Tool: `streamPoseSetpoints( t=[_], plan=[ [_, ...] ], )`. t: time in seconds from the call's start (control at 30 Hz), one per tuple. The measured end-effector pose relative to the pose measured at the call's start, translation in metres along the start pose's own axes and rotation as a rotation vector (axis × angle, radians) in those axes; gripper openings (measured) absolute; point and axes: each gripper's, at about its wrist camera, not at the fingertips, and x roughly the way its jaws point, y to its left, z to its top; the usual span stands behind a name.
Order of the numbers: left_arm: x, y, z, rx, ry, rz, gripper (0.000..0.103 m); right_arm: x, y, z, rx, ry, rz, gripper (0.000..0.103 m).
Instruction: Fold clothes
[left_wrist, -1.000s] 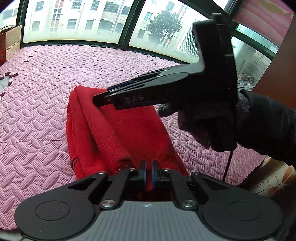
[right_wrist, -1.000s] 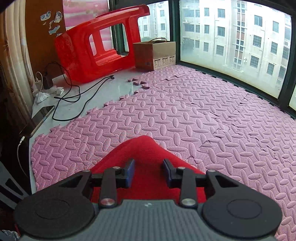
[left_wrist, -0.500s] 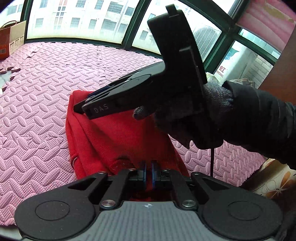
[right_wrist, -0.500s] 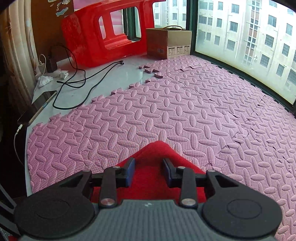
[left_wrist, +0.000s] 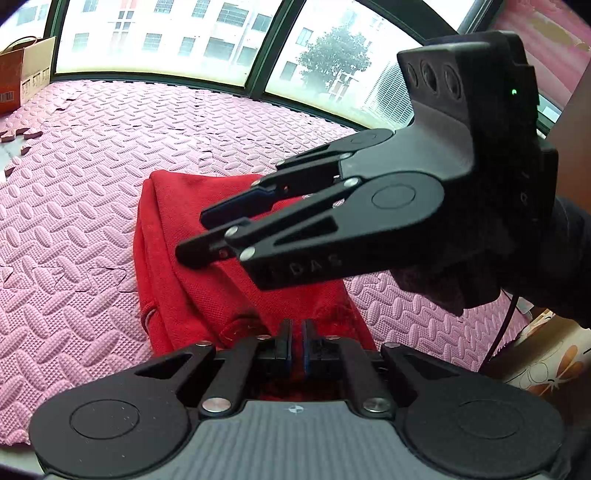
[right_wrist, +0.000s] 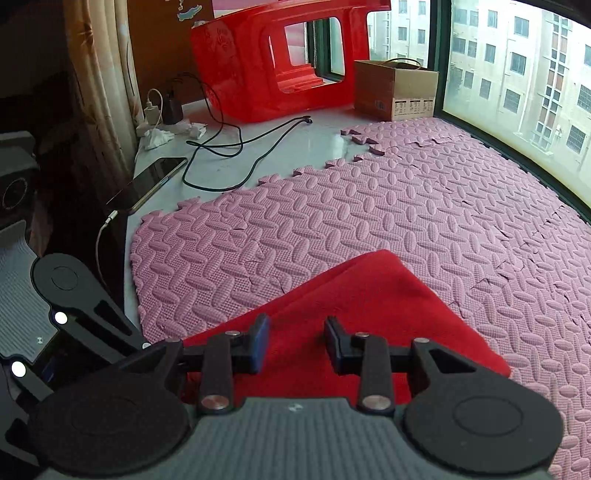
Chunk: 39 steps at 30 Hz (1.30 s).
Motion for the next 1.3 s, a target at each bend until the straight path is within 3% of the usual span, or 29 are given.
streamPoseSetpoints(
  t=[0.17,0.33,0.57,0.73,0.97,1.2,1.3],
  plan=[
    [0.0,0.001,-0.001,-0.003,-0.003,0.006,0.006,0.01,-0.001,-0.002,0.039,0.0,0.038,0.034],
    [0.0,0.001,-0.003,-0.003,-0.005,0.003,0.006,-0.018,-0.006,-0.009,0.075,-0.05,0.018,0.034],
    [-0.001,0.001,-0.005,-0.005,-0.006,-0.002,0.006,-0.055,-0.023,-0.052,0.197,-0.08,-0.037,0.034],
    [0.0,-0.001,-0.005,0.0,-0.002,-0.001,0.006,-0.066,-0.018,-0.08,0.208,-0.109,-0.062,0.034],
    [0.0,-0.004,-0.003,0.013,0.001,0.008,0.006,-0.064,-0.02,-0.091,0.25,-0.106,-0.081,0.034],
    [-0.001,-0.006,-0.003,0.027,0.002,0.019,0.006,-0.076,-0.033,-0.07,0.263,-0.194,-0.108,0.034],
    [0.0,-0.008,-0.003,0.03,0.002,0.026,0.006,-0.058,-0.044,-0.066,0.258,-0.171,-0.129,0.034]
  ],
)
